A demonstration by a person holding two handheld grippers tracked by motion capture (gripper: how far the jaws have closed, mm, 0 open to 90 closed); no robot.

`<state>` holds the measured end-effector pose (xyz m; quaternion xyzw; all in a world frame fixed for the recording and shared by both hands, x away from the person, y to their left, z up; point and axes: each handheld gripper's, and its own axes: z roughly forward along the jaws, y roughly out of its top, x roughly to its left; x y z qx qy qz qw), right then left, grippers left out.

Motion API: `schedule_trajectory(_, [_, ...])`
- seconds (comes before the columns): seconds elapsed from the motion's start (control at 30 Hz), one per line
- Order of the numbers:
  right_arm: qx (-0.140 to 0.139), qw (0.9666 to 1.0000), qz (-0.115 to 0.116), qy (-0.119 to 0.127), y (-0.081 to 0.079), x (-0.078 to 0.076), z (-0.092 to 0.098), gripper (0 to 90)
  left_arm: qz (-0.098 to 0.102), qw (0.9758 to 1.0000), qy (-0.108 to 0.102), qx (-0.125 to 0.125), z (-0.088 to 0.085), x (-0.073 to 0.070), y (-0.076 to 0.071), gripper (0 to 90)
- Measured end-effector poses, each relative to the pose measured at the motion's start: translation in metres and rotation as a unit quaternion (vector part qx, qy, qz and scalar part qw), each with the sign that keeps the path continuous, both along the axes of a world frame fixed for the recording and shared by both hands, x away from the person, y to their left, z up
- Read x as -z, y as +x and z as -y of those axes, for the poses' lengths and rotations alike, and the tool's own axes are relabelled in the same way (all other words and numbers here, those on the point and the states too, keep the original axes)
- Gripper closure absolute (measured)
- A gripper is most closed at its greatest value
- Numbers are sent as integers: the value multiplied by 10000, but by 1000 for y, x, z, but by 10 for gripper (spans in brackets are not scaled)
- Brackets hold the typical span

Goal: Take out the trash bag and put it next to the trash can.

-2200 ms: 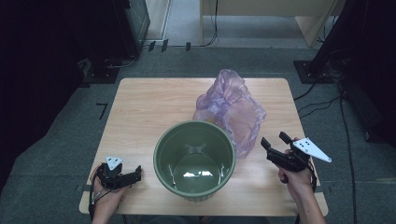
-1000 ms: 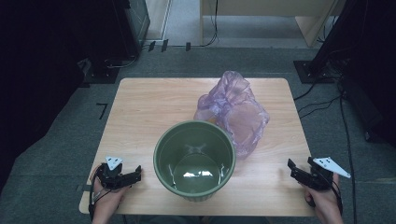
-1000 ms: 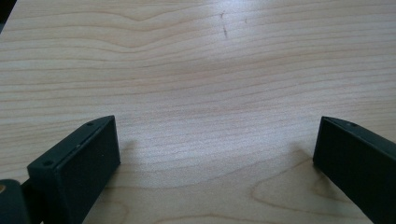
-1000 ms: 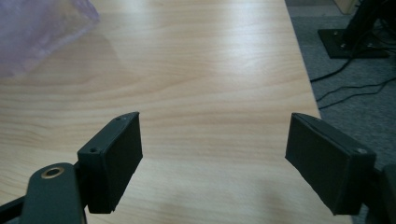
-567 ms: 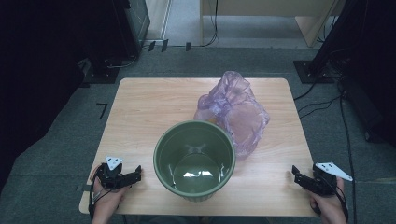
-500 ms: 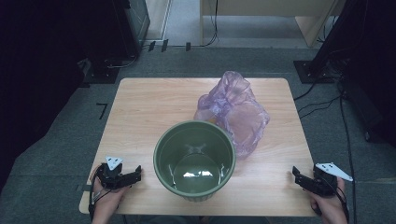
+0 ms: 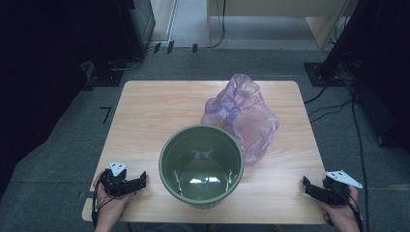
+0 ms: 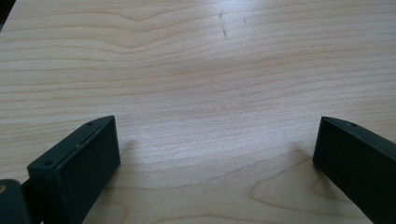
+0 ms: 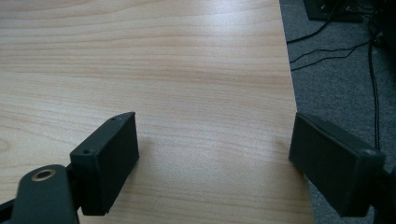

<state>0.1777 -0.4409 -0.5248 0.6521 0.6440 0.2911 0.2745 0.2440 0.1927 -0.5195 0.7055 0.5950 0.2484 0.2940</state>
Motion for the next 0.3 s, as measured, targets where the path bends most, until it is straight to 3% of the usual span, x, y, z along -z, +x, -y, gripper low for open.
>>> schedule_trajectory(0.3, [22,10000,-14,7,0,0,0,134,5,10000,-1,16,0,0,0,0])
